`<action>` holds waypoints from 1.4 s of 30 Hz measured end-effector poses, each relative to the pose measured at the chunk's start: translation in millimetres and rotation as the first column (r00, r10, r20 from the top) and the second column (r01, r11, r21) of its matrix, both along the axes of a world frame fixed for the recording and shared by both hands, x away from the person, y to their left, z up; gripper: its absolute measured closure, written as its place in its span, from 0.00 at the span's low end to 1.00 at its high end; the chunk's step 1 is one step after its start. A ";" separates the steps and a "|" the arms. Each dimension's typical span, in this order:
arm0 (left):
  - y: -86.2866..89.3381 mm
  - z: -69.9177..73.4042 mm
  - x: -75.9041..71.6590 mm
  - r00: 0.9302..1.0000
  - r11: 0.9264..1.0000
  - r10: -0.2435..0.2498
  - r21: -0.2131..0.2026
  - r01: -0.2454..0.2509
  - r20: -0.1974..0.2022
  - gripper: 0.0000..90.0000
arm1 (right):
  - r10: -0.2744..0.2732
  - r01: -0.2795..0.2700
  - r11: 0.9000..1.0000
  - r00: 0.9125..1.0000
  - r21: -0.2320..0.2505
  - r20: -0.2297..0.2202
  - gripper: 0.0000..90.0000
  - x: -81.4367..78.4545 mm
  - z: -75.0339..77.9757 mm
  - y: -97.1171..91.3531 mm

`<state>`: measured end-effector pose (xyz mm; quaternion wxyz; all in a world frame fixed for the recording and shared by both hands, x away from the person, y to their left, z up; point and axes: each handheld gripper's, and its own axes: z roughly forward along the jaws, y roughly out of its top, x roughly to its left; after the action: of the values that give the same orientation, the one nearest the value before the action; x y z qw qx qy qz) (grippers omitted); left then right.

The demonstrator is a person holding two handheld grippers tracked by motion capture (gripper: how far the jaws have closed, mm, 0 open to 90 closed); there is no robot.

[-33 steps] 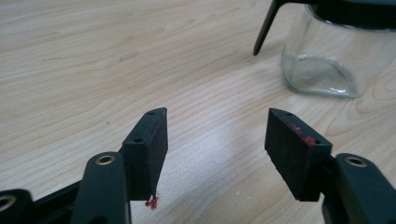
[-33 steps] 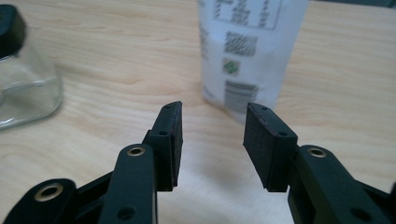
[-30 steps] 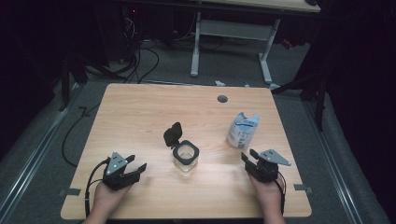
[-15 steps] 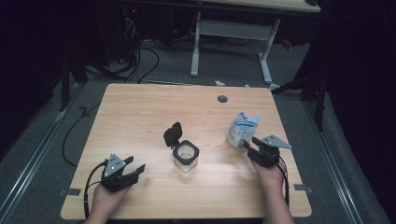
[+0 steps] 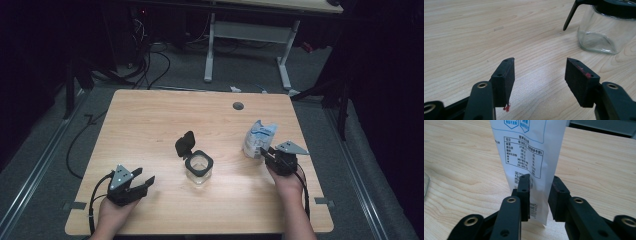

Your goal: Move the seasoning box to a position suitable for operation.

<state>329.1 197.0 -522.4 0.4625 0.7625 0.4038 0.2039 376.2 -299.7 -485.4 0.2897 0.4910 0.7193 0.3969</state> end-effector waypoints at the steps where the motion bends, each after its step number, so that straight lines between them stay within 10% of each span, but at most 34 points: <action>1: -0.1 -0.2 0.2 1.000 1.000 0.001 0.003 -0.001 0.000 0.46 | 0.000 0.000 1.000 1.000 0.002 -0.002 0.84 0.1 0.3 -0.2; 13: 0.3 -0.1 0.4 1.000 1.000 0.000 -0.001 0.000 -0.001 0.46 | 0.039 -0.039 0.999 0.999 -0.002 -0.005 0.99 -6.3 1.5 9.1; 42: -0.2 1.1 0.1 1.000 1.000 -0.009 -0.009 0.009 0.002 0.46 | 0.038 -0.038 0.998 0.999 0.052 -0.004 1.00 -56.8 -0.6 32.2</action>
<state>329.3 196.9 -521.4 0.4674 0.7620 0.4007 0.2008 319.4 -267.5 -486.0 0.2677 0.4856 0.7187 0.4195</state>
